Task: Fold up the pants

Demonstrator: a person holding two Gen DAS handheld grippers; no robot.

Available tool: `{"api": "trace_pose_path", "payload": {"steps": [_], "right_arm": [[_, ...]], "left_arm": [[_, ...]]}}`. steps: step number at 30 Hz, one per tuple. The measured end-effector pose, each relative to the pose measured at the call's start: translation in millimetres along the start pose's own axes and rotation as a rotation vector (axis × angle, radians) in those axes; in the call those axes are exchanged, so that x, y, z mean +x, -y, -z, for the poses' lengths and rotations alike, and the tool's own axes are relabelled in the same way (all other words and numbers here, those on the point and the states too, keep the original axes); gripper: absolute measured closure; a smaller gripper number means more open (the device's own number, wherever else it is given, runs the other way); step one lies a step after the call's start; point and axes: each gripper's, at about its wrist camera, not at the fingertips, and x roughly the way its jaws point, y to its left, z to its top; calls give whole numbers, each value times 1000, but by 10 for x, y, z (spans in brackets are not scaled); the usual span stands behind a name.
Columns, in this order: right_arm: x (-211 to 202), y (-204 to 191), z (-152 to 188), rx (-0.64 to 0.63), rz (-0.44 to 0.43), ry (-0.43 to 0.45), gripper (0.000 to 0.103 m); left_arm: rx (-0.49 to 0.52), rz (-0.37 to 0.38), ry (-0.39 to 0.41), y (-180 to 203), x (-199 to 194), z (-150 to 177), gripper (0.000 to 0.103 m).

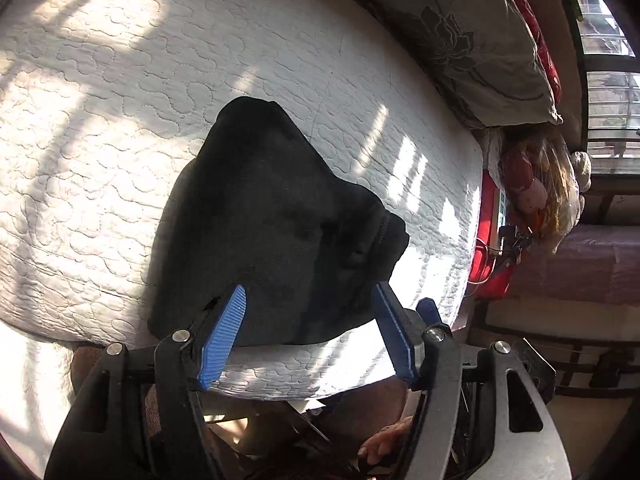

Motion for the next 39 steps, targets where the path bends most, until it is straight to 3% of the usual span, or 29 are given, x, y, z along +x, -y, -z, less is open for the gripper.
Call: {"api": "trace_pose_path", "payload": {"steps": [3, 5, 6, 8, 9, 11, 13, 15, 20, 22, 24, 27, 30, 33, 36, 38, 39], "right_arm": [[179, -116, -147, -2, -109, 11, 48], [352, -98, -166, 3, -120, -3, 47], [494, -50, -183, 19, -124, -40, 51], [716, 134, -132, 37, -5, -97, 54], [806, 242, -92, 51, 24, -134, 67], [754, 336, -96, 72, 27, -122, 76], [614, 339, -186, 101, 12, -112, 72], [468, 316, -301, 119, -26, -49, 67], [630, 190, -452, 75, -28, -33, 64], [768, 198, -391, 39, 11, -65, 64], [950, 256, -319, 0, 82, -115, 68], [957, 281, -322, -27, 106, -127, 69], [703, 229, -420, 3, 36, -100, 64], [477, 89, -329, -76, 16, -93, 61], [565, 119, -95, -113, 45, -177, 59], [757, 128, 31, -141, 110, -256, 59], [699, 110, 25, -136, 101, -231, 59]], "left_arm": [[-94, 86, 23, -245, 101, 25, 38], [-124, 75, 22, -353, 217, -35, 38], [-137, 59, 17, -406, 297, -70, 38], [-146, 56, -7, -449, 413, -138, 38], [-154, 59, -14, -437, 397, -154, 38], [-120, 105, -8, -339, 250, -165, 39], [-50, 136, 65, -191, 7, -200, 39], [-13, 156, 112, -63, -168, -323, 36], [-33, 81, 86, 17, 181, -735, 36], [-65, 46, 72, -90, 389, -869, 37], [-92, 72, 49, -230, 511, -917, 41], [-90, 116, 27, -210, 393, -898, 41], [-28, 160, 36, -229, 117, -715, 40], [7, 199, 45, -381, -10, -431, 39], [-2, 139, 24, -567, 134, -262, 39], [-45, 157, -6, -677, 189, -215, 40], [-53, 179, 6, -702, 111, -193, 40]]}}
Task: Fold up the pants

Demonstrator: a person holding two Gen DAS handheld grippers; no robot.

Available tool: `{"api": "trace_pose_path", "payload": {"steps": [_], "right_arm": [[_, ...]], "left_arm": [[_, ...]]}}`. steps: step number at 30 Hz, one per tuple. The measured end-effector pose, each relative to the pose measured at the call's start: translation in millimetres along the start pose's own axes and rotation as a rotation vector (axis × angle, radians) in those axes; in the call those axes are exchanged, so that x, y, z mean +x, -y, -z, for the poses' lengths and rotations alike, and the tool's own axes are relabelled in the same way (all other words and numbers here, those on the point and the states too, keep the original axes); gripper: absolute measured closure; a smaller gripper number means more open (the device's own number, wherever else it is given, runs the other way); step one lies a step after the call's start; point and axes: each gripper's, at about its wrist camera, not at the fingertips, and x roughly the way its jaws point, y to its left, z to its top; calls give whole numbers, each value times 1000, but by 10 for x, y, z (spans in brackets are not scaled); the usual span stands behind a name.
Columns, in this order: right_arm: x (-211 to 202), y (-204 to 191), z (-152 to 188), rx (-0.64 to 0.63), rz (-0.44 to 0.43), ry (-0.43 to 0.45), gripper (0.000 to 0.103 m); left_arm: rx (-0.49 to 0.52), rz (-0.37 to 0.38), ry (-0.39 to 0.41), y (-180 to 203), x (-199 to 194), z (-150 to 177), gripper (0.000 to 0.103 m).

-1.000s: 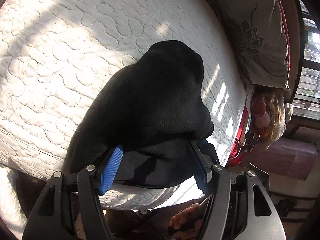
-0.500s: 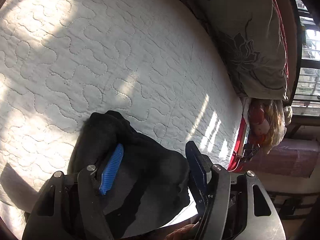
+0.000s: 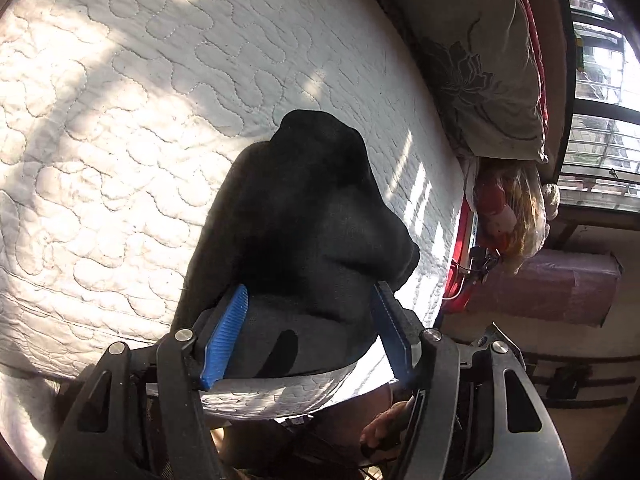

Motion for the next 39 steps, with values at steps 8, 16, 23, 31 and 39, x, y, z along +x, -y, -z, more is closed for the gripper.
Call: {"api": "trace_pose_path", "payload": {"steps": [8, 16, 23, 31, 39], "right_arm": [[-387, 536, 40, 288, -149, 24, 22], [50, 663, 237, 445, -214, -74, 21], [350, 385, 51, 436, -290, -100, 15], [414, 597, 113, 580, -441, -89, 17], [378, 737, 276, 607, -422, -79, 39]], "left_arm": [[169, -98, 34, 31, -320, 185, 22], [207, -228, -51, -116, 102, 309, 22], [198, -212, -44, -67, 160, 293, 16], [93, -87, -36, -155, 116, 168, 15], [121, -121, -30, 29, 311, 200, 13]]}}
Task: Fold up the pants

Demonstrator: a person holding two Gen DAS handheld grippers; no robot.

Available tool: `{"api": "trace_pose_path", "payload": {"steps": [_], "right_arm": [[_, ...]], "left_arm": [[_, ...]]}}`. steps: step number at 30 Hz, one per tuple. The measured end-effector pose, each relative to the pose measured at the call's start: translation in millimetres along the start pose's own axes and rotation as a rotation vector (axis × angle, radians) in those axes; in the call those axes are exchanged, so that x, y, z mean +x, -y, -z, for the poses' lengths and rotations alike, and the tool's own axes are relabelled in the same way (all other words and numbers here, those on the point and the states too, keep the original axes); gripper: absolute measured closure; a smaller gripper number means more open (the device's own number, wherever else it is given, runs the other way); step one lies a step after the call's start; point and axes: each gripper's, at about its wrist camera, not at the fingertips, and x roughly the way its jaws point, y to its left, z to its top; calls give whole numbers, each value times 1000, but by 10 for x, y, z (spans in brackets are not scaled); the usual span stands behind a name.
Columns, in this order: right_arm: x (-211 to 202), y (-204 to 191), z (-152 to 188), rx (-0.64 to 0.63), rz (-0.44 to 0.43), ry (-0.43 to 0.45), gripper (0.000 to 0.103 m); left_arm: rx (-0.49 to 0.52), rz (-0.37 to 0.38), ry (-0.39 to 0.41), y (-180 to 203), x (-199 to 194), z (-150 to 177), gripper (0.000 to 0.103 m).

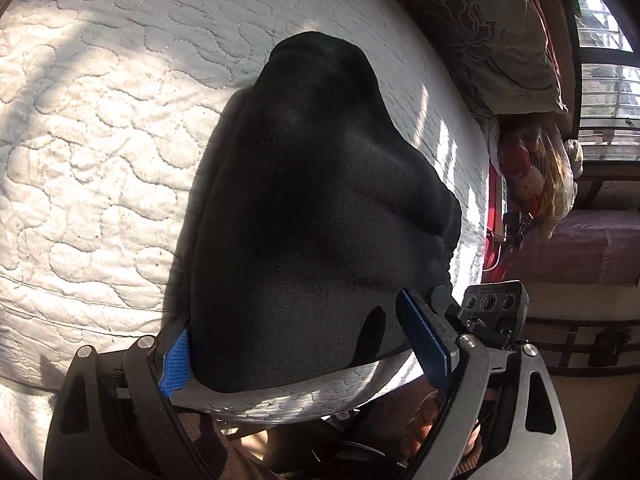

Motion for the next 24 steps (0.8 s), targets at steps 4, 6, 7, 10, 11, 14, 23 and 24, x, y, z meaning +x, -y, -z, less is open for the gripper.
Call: {"api": "trace_pose_path", "payload": {"steps": [4, 6, 7, 10, 11, 14, 23, 24], "right_arm": [[27, -147, 36, -68, 112, -20, 65], [-4, -107, 64, -34, 97, -26, 70], [-40, -100, 81, -28, 96, -20, 70], [-146, -126, 167, -25, 76, -35, 71], [-189, -155, 207, -32, 68, -42, 71], [-262, -266, 250, -48, 53, -51, 71], [-74, -784, -176, -119, 5, 1, 71], [-33, -858, -222, -126, -5, 6, 71]], "left_arm": [[-22, 39, 16, -59, -118, 117, 46], [-25, 28, 2, -104, -145, 177, 67], [-41, 42, -10, -135, -154, 204, 72], [-46, 75, -5, -118, -253, 280, 75], [-29, 70, 7, -67, -295, 298, 75], [12, 63, 32, 70, -378, 253, 75], [36, 68, 108, 311, -593, -373, 75], [31, 76, 120, 336, -637, -463, 75]]}}
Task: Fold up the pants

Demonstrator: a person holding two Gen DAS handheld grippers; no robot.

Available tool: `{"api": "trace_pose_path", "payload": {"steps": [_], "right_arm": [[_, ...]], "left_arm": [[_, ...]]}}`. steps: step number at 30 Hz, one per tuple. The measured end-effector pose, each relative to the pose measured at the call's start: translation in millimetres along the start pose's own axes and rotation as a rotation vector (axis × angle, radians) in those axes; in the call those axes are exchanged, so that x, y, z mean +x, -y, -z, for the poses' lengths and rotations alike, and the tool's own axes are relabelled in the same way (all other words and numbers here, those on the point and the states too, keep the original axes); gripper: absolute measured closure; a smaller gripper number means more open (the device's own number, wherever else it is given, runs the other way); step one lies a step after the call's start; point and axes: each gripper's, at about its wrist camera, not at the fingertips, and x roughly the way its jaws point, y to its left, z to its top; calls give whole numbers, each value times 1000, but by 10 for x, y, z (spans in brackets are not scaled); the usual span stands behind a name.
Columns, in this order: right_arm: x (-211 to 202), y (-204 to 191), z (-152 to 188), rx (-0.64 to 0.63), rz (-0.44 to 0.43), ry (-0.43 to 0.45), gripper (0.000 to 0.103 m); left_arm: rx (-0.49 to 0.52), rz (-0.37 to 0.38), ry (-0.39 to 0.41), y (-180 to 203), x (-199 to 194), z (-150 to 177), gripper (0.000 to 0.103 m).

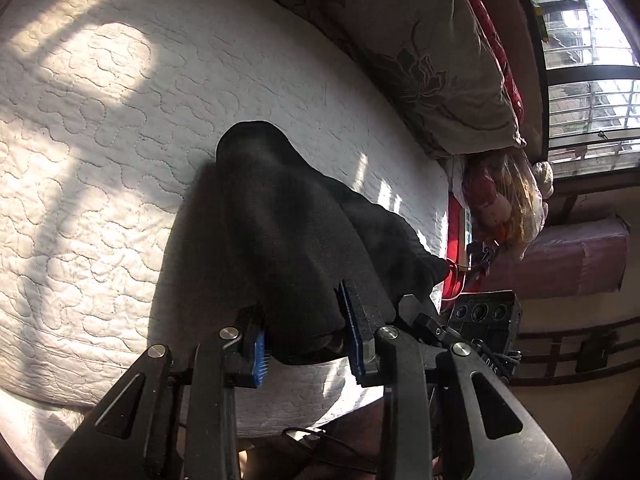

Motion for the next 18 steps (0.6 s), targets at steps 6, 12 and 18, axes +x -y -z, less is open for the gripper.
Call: {"api": "trace_pose_path", "payload": {"steps": [6, 12, 18], "right_arm": [[242, -360, -434, -79, -38, 57, 71], [609, -96, -684, -97, 92, 52, 68], [452, 425, -606, -20, 140, 60, 52]], "left_arm": [[2, 3, 107, 102, -93, -667, 75], [-23, -184, 12, -214, 487, -969, 75], [-85, -125, -5, -521, 569, -835, 68]]}}
